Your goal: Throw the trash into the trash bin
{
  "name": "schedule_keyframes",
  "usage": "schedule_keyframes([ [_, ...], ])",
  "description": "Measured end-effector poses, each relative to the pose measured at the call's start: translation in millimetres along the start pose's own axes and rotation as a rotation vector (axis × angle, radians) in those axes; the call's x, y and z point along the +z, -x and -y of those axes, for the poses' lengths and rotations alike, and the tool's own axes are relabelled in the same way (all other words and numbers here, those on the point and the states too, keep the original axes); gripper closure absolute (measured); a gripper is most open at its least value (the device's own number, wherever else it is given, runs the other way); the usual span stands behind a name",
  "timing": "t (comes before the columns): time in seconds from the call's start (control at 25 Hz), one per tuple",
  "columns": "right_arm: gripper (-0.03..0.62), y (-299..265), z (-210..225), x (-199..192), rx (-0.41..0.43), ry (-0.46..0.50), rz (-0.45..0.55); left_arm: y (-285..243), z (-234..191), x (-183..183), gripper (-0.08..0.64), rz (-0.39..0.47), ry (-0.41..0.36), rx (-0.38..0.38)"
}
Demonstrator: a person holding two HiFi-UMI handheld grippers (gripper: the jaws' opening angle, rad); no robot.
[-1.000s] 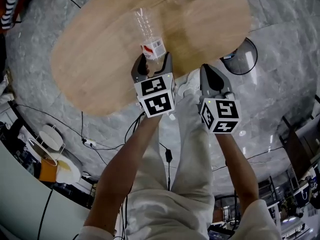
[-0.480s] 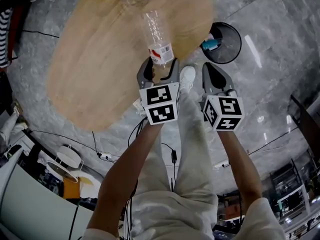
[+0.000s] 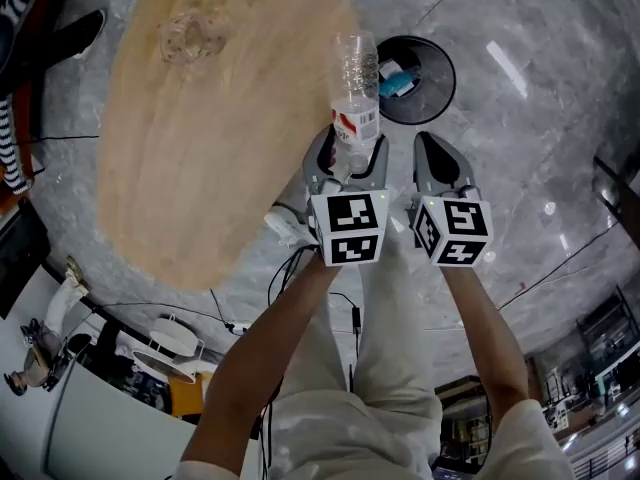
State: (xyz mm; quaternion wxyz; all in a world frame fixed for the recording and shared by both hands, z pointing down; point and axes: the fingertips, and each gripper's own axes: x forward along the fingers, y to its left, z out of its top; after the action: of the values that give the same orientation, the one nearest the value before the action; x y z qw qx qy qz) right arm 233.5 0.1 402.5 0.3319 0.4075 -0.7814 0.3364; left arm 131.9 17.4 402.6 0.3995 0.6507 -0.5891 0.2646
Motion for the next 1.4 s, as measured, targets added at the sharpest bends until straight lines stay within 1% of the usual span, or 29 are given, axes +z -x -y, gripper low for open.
schedule_keyframes([
  [0.24, 0.571, -5, 44, -13, -0.047, -0.055, -0.010, -37, 36, -8, 0.236, -0.057, -0.061, -0.057],
  [0.36, 0.571, -11, 63, -18, -0.057, -0.079, -0.012, -56, 49, -13, 0.236, -0.087, -0.066, -0.076],
  [0.48, 0.571, -19, 78, -24, -0.063, -0.096, -0.013, -78, 57, -27, 0.236, -0.130, -0.079, -0.087],
  [0.56, 0.571, -25, 85, -27, -0.066, -0.109, -0.013, -95, 59, -42, 0.235, -0.190, -0.083, -0.093],
  [0.72, 0.571, -29, 97, -35, -0.068, -0.139, -0.022, -129, 58, -94, 0.235, -0.388, -0.109, -0.091],
  [0.76, 0.571, -30, 100, -36, -0.070, -0.149, -0.024, -136, 58, -104, 0.235, -0.426, -0.119, -0.091],
  [0.84, 0.571, -31, 102, -39, -0.073, -0.166, -0.024, -148, 57, -117, 0.235, -0.473, -0.145, -0.095],
  [0.96, 0.571, -33, 103, -48, -0.074, -0.171, -0.038, -158, 58, -126, 0.235, -0.502, -0.144, -0.098],
  [1.28, 0.571, -41, 110, -70, -0.085, -0.187, -0.069, -191, 59, -123, 0.233, -0.507, -0.109, -0.109],
  [1.4, 0.571, -44, 112, -71, -0.082, -0.192, -0.066, -204, 61, -129, 0.233, -0.551, -0.083, -0.136],
])
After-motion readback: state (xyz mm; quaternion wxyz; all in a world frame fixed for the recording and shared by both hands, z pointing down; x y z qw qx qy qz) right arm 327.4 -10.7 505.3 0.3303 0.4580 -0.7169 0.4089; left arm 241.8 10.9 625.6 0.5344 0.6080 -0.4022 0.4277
